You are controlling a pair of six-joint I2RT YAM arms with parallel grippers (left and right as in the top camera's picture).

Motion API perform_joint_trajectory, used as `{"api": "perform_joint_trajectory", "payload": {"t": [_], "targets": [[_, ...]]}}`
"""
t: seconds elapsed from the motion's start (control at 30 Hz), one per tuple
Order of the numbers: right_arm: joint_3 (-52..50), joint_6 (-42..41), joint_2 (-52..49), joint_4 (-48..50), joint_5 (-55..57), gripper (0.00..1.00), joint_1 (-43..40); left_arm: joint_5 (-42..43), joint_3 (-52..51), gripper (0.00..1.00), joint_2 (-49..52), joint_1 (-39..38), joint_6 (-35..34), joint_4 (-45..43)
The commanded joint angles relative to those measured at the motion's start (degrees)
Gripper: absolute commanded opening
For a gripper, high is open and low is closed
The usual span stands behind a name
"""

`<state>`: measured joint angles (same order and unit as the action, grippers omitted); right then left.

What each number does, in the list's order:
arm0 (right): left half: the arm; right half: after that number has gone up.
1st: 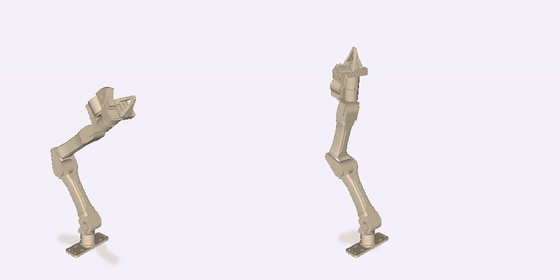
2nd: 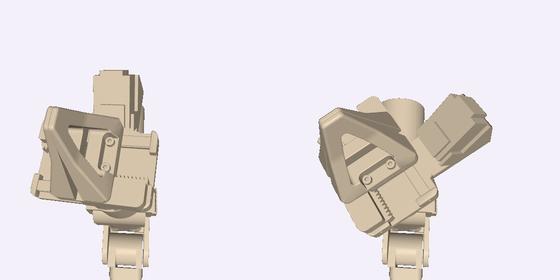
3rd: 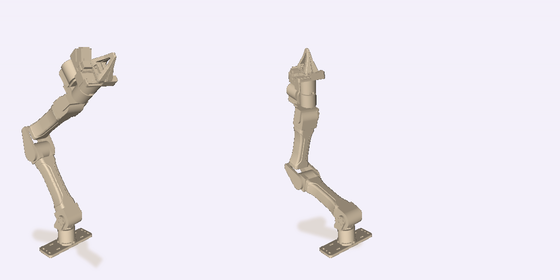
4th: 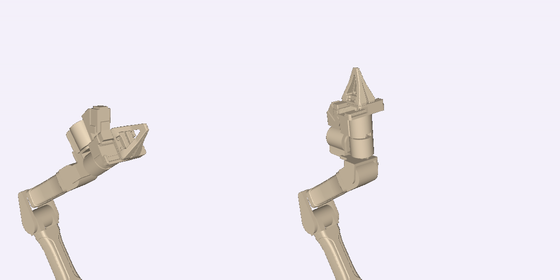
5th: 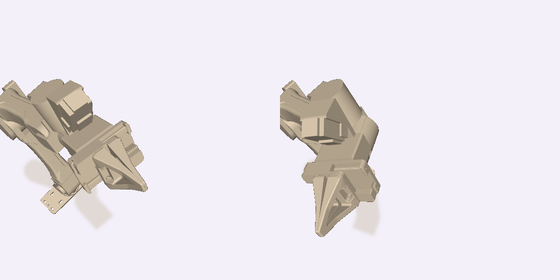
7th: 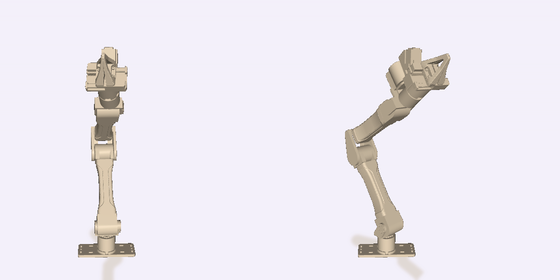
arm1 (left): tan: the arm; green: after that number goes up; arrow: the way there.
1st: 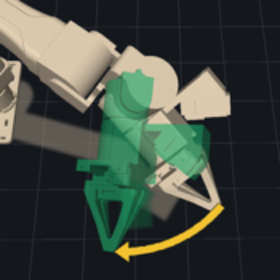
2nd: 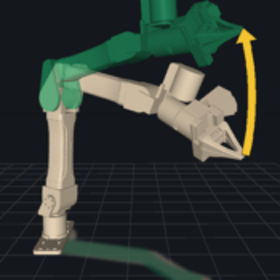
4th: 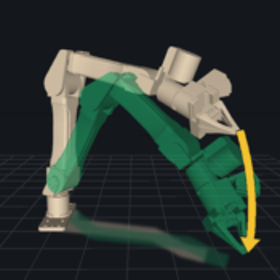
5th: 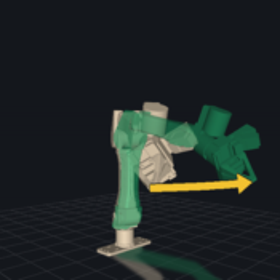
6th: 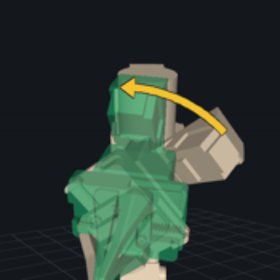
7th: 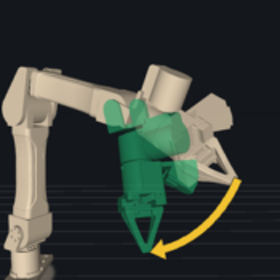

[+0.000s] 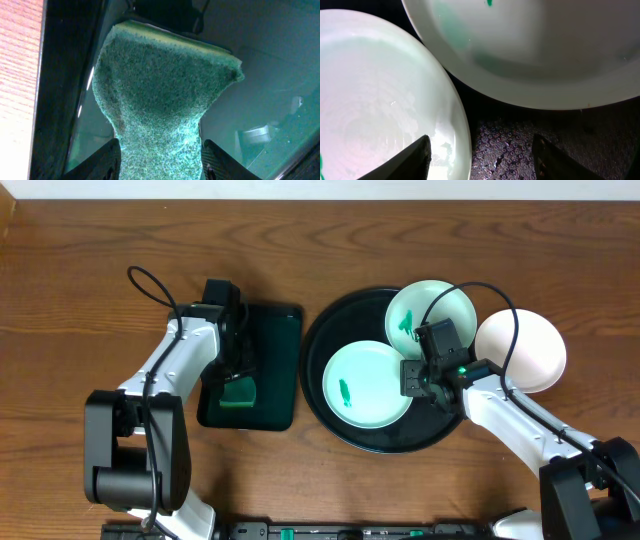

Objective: Clean dirty plates on tray and stack at the side
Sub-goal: 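Close the left gripper on the green sponge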

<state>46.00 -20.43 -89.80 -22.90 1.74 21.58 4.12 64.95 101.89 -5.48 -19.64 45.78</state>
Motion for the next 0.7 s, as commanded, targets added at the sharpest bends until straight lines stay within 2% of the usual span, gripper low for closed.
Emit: {"api": "perform_joint_trajectory", "payload": {"t": [0.0,0.43,0.67], "targets": [[-0.2,-0.1,1.1,-0.1,0.1,0.62,0.3,-1.0,-1.0,0.52,0.8,-0.1,-0.5,-0.9],[-0.2,-0.1,1.1,-0.1,0.1,0.62,0.3,-2.2,-4.1,0.52,0.8,-0.1,-0.5,-5.0],[-0.2,-0.1,1.1,-0.1,0.1,0.62,0.3,-2.2,-6.1,0.43,0.8,-0.1,-0.5,-6.3]]}}
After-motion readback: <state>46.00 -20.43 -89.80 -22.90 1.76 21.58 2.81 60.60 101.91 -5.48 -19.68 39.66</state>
